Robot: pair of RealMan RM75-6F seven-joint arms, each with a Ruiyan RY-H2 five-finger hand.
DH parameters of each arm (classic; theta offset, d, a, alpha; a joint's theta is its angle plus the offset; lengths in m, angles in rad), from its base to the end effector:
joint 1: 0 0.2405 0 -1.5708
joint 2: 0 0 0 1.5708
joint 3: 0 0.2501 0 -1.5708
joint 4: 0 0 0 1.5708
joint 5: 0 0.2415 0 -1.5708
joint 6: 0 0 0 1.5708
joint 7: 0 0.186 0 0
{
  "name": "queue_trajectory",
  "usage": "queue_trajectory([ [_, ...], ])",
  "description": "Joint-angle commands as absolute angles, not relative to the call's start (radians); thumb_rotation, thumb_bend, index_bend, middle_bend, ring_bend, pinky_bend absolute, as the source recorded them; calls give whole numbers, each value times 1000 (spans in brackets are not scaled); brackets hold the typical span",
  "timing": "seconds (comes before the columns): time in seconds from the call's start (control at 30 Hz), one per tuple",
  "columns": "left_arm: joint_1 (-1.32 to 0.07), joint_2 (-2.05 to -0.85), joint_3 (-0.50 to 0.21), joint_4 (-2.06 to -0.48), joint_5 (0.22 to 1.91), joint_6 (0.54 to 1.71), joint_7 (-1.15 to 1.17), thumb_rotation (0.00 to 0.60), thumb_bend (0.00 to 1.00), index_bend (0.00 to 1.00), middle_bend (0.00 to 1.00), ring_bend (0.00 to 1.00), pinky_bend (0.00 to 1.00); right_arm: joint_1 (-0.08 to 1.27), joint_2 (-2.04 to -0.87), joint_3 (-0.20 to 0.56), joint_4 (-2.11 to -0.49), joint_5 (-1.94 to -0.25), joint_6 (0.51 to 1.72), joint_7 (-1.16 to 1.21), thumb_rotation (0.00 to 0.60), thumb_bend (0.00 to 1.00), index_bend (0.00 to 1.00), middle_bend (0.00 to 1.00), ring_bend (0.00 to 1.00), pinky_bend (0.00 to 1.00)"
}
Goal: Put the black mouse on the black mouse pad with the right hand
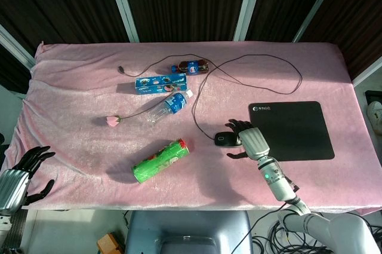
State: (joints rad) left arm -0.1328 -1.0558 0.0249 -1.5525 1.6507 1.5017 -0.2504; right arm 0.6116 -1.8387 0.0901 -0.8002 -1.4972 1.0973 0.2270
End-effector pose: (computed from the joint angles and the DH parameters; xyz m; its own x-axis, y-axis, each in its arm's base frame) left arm -0.3098 0.2215 0.1332 0.2942 0.0723 0.9530 0.9435 -0.1811 -0.2775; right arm -0.2323 -0.3885 -0.0906 0.3525 -0.1836 0.9176 -0.8937 -0.3571 0.2718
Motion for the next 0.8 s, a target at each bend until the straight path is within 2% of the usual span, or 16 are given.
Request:
queue_trajectory([
  [0.03,-133,-1055,26,-1553,1651,1502,-251,600,352,215,134,100,428,616,-1847,93,-788,-1495,1093,232,600,201,334,260,249,340],
  [0.4,-127,-1054,26,-1552,1651,1514,-253,600,352,216,134,100,428,621,-1870,92,-756,-1494,1089,236,600,202,349,260,272,367],
  [0.63,-124,-1052,28,-1551,1652,1519,-254,600,352,217,134,100,428,642,-1922,115,-694,-1468,1054,233,600,202,430,302,362,478],
  [0.8,-125,-1051,27,-1551,1648,1516,-259,600,352,217,134,100,428,659,-1967,124,-635,-1465,1054,235,600,202,520,371,447,574],
])
